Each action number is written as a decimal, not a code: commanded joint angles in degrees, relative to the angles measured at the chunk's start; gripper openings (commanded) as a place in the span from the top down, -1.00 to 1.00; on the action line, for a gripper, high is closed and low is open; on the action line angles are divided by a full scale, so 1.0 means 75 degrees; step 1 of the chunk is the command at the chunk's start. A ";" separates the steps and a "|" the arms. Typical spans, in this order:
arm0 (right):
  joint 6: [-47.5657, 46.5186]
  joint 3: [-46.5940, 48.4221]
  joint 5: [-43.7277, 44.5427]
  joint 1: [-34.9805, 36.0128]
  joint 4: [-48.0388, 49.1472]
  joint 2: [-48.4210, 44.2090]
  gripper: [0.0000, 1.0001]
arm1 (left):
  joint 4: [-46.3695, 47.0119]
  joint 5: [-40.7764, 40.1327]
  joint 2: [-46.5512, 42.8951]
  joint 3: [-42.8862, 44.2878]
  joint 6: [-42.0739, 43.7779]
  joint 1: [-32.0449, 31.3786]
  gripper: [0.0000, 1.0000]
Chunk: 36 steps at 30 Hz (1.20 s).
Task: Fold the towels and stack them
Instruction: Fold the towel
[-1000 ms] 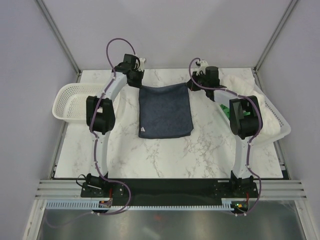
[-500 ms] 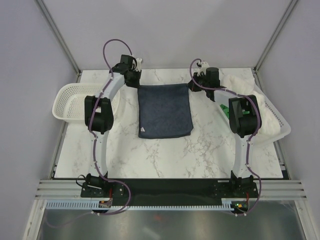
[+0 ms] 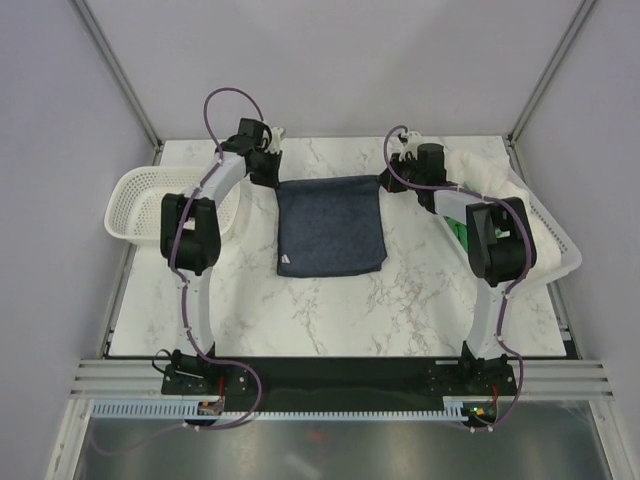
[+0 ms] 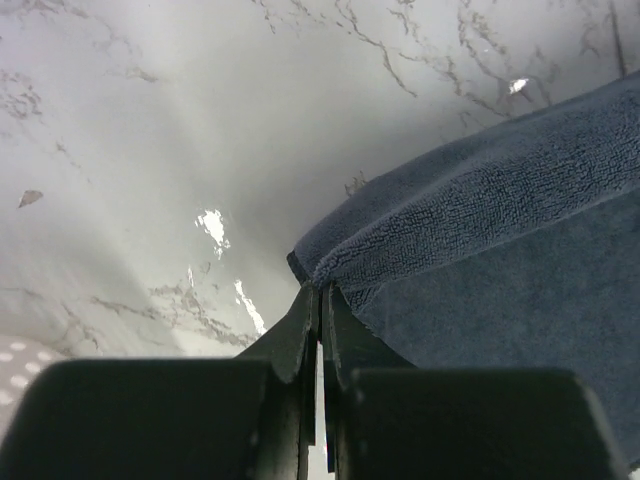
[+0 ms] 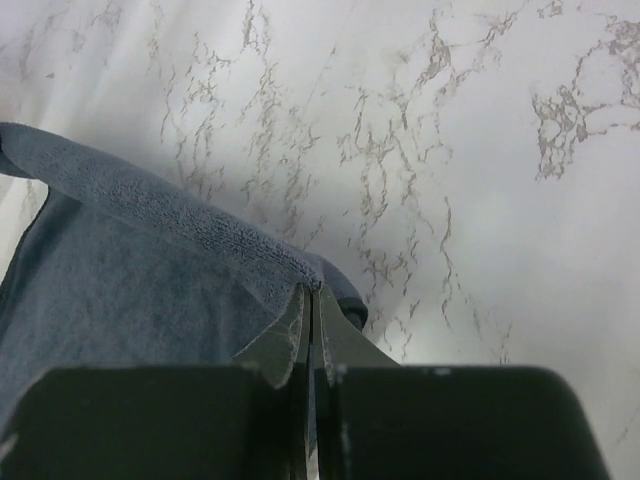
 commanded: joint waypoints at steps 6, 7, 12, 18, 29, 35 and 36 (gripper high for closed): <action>0.0082 -0.1191 -0.0208 -0.0027 0.0490 -0.1601 1.00 | 0.0512 0.0025 -0.1867 -0.1165 0.0024 -0.0209 0.95; 0.0106 -0.1471 -0.0267 -0.0004 0.0513 -0.1788 1.00 | 0.0512 -0.0068 -0.1961 -0.1283 0.0047 -0.0290 0.96; 0.0188 -0.2409 -0.0256 0.0114 0.0596 -0.2374 1.00 | 0.0571 -0.0233 -0.2639 -0.2348 -0.0035 -0.0501 0.95; 0.0165 -0.3218 -0.0279 0.0219 0.0467 -0.3171 1.00 | 0.0922 -0.0538 -0.3566 -0.3732 -0.0245 -0.0759 0.95; 0.0094 -0.4004 -0.0080 0.0418 -0.0095 -0.4578 1.00 | 0.0981 -0.0585 -0.4937 -0.4728 -0.0304 -0.1240 0.96; 0.0282 -0.4637 -0.0021 0.0524 -0.0014 -0.4989 1.00 | 0.0981 -0.1135 -0.5266 -0.5407 -0.0820 -0.1416 0.95; 0.0316 -0.4765 -0.0009 0.0547 -0.0014 -0.4966 1.00 | 0.0969 -0.1182 -0.5324 -0.5490 -0.0831 -0.1474 0.95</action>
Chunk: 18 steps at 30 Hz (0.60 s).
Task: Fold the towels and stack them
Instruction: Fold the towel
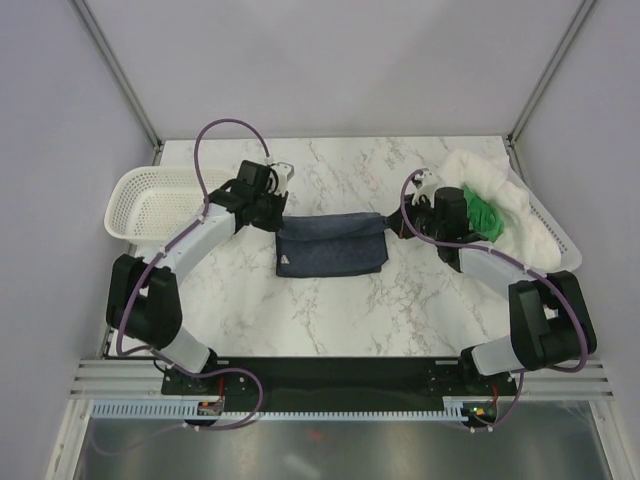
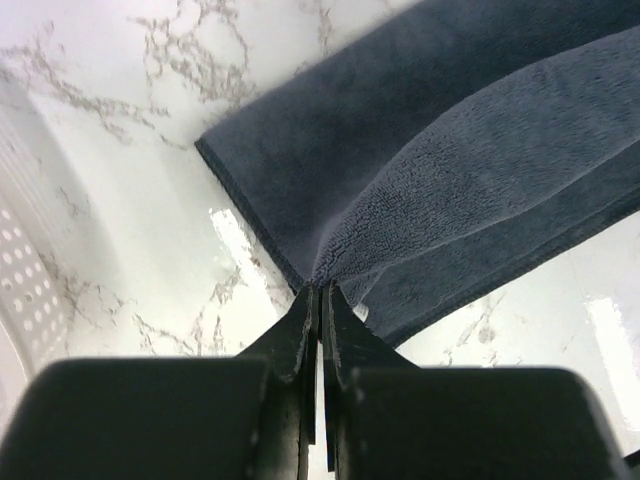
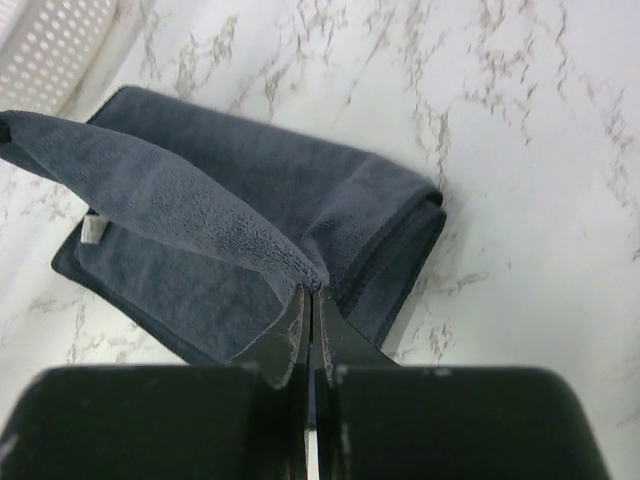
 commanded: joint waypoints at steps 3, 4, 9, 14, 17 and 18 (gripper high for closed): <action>0.0215 -0.0486 0.0002 0.0175 0.0196 -0.0177 1.00 | 0.0174 -0.0687 -0.0327 -0.0672 -0.0456 -0.0178 0.95; 0.0227 -0.0638 0.0014 0.0221 0.0220 -0.0201 1.00 | 0.0185 -0.0781 -0.0339 -0.0812 -0.0514 -0.0201 0.95; 0.0297 -0.0920 0.0002 0.0269 0.0244 -0.0364 1.00 | 0.0209 -0.0864 -0.0479 -0.1199 -0.0807 -0.0470 0.96; 0.0344 -0.0921 0.0119 0.0351 0.0233 -0.0704 1.00 | 0.0302 -0.0899 -0.0900 -0.1387 -0.0925 -0.0553 0.95; 0.0309 -0.0710 0.0154 0.0351 -0.0060 -0.0810 1.00 | 0.0291 -0.0770 -0.1065 -0.1422 -0.0983 -0.0553 0.95; 0.0309 -0.0733 0.0154 0.0351 -0.0084 -0.0857 1.00 | 0.0291 -0.0735 -0.1100 -0.1457 -0.1018 -0.0565 0.96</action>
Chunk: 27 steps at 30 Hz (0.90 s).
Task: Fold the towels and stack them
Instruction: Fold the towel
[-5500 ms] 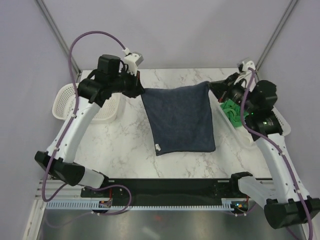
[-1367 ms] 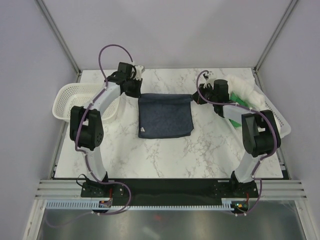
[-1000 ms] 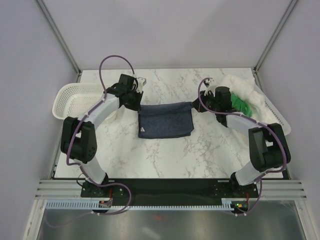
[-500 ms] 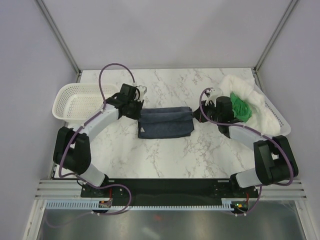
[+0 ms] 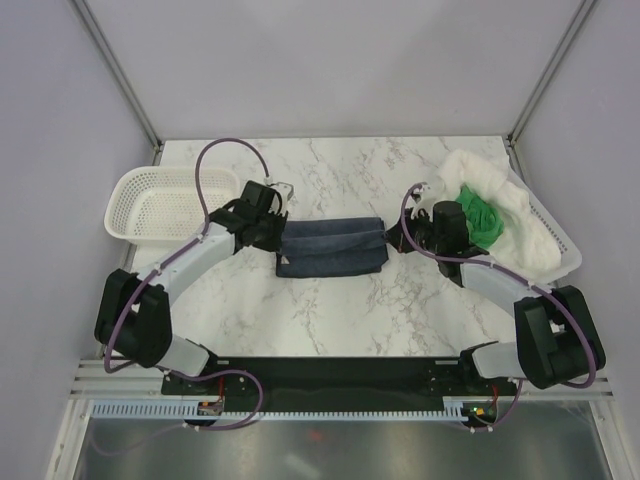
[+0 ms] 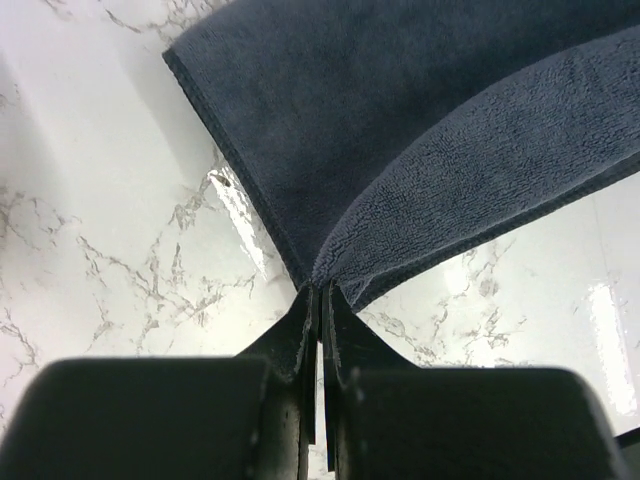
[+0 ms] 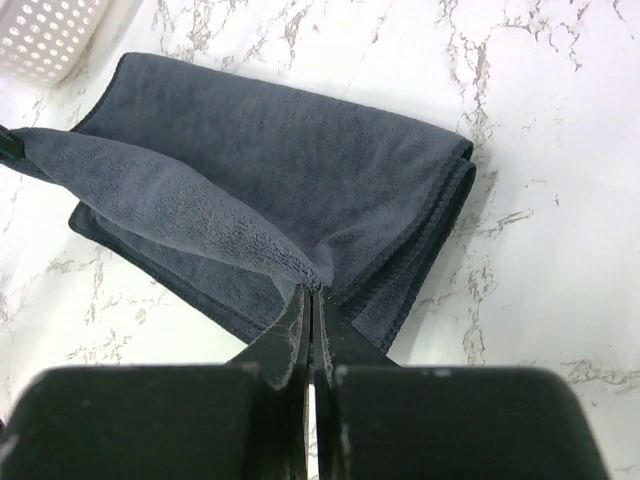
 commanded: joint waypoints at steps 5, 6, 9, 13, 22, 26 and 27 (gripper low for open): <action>0.0351 -0.0210 0.0058 0.0097 0.0255 -0.0184 1.00 | 0.0294 -0.0178 -0.0343 -0.0507 -0.0612 -0.0093 0.95; 0.0375 -0.0373 0.0058 0.0121 0.0278 -0.0137 1.00 | 0.0259 -0.0191 -0.0238 -0.0519 -0.0681 -0.0209 0.96; 0.0445 -0.0597 0.0082 0.0133 0.0372 -0.0148 1.00 | 0.0270 -0.0191 -0.0190 -0.0659 -0.0892 -0.0374 0.95; 0.0527 -0.0679 0.0187 0.0168 0.0127 -0.0324 1.00 | 0.0317 -0.0332 -0.0167 -0.0824 -0.1127 -0.0538 0.95; 0.0703 -0.0762 0.0526 0.0273 -0.0248 -0.0265 0.79 | 0.0306 -0.0554 0.0056 -0.1093 -0.1432 -0.0819 0.74; 0.0738 -0.0821 0.0574 0.0297 -0.0471 -0.0499 0.48 | 0.0142 -0.0682 0.0044 -0.1046 -0.1467 -0.0890 0.49; 0.0738 -0.0809 0.0632 0.0320 -0.0576 -0.0558 0.43 | 0.0084 -0.0729 -0.0037 -0.1023 -0.1502 -0.0890 0.33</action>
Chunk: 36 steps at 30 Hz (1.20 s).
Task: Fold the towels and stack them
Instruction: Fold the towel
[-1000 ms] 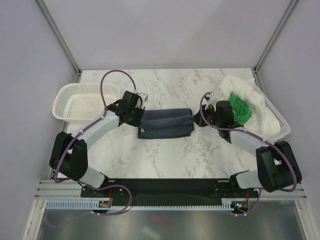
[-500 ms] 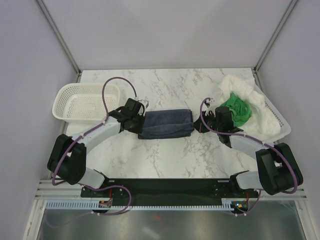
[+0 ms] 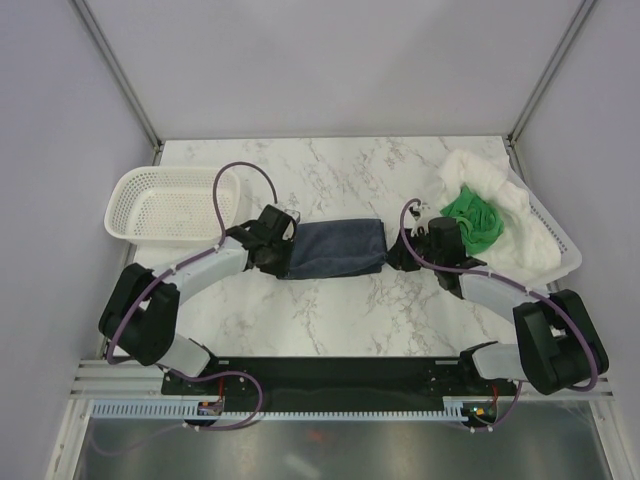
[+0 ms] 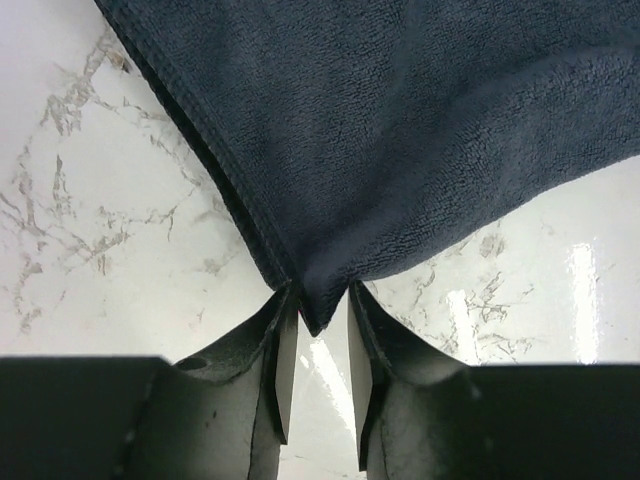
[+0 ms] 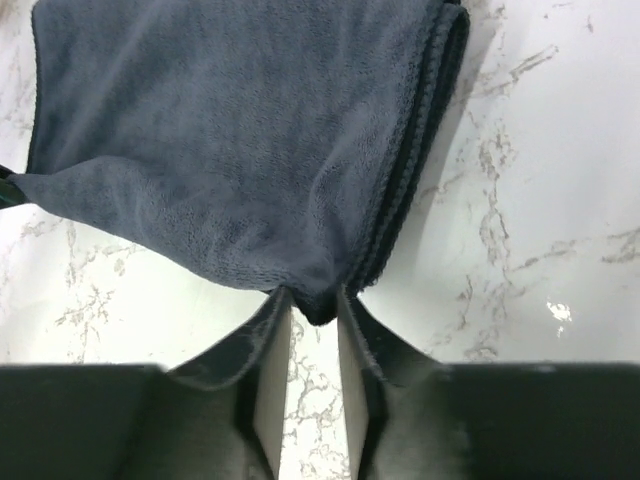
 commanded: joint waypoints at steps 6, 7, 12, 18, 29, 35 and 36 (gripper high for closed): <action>0.0372 0.0092 0.0596 0.0096 -0.1051 -0.1040 -0.07 | -0.0814 -0.0739 -0.0403 0.0645 -0.0205 -0.0048 0.07; 0.0408 0.0162 0.0666 0.0096 -0.1181 -0.1133 -0.09 | -0.0966 -0.0834 -0.0416 0.0763 -0.0193 -0.0048 0.05; 0.0841 0.0795 0.1253 0.0131 -0.1581 -0.1346 -0.18 | -0.1284 -0.1069 -0.0439 0.1676 -0.0170 -0.0036 0.00; 0.1344 0.1124 0.0482 0.0272 -0.0787 -0.0128 0.42 | -0.0214 0.0821 0.0099 0.1563 -0.0706 -0.0036 0.14; 0.1580 0.0139 0.0597 0.0283 -0.0011 0.1033 0.51 | 0.0088 -0.0166 0.1436 0.0741 -0.1634 -0.0036 0.32; 0.1521 0.0794 0.0971 0.0283 -0.0491 0.0589 0.49 | -0.0253 -0.1209 0.1213 0.1547 -0.1600 -0.0013 0.26; 0.1533 0.0877 0.0948 0.0272 -0.0375 0.0600 0.48 | -0.0126 -0.1233 0.1213 0.1677 -0.1542 -0.0001 0.22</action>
